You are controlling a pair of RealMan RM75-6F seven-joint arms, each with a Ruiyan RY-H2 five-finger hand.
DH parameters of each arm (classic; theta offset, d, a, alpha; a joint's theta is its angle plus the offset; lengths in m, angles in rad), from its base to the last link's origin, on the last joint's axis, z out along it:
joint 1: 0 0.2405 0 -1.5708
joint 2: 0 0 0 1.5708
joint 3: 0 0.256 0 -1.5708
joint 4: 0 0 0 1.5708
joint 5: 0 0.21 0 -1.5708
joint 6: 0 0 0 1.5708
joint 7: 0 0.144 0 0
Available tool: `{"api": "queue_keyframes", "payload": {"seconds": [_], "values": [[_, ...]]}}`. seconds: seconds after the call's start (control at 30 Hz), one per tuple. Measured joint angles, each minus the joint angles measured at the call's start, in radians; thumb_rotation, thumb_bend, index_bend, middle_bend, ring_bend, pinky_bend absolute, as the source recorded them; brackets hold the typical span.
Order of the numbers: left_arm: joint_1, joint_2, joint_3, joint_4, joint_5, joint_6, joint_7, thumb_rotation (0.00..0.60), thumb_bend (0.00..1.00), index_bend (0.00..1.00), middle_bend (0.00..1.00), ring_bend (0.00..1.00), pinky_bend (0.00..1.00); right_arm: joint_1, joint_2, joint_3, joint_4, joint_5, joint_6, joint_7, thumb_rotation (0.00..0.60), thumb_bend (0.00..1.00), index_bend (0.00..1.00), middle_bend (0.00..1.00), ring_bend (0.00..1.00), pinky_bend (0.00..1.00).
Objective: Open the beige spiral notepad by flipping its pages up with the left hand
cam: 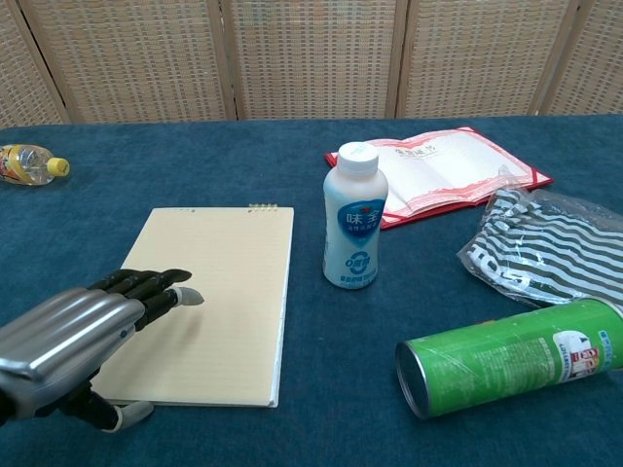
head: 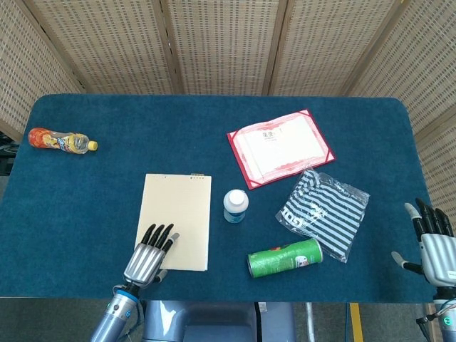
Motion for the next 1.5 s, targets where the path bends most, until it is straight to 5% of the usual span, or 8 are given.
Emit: {"api": "queue_keyframes", "payload": {"seconds": [0.93, 1.5], "values": [[-0.013, -0.041, -0.023, 0.083, 0.014, 0.033, -0.009, 0.6, 0.4, 0.21, 0.0, 0.0, 0.0, 0.003, -0.002, 0.0, -0.002, 0.001, -0.007, 0.003, 0.6, 0.21, 0.03, 0.0, 0.0, 0.0], [-0.038, -0.073, -0.052, 0.135, -0.015, 0.015, 0.02, 0.6, 0.58, 0.21, 0.0, 0.0, 0.0, 0.002, 0.002, -0.001, -0.001, 0.001, -0.007, 0.011, 0.6, 0.21, 0.03, 0.0, 0.0, 0.0]]}}
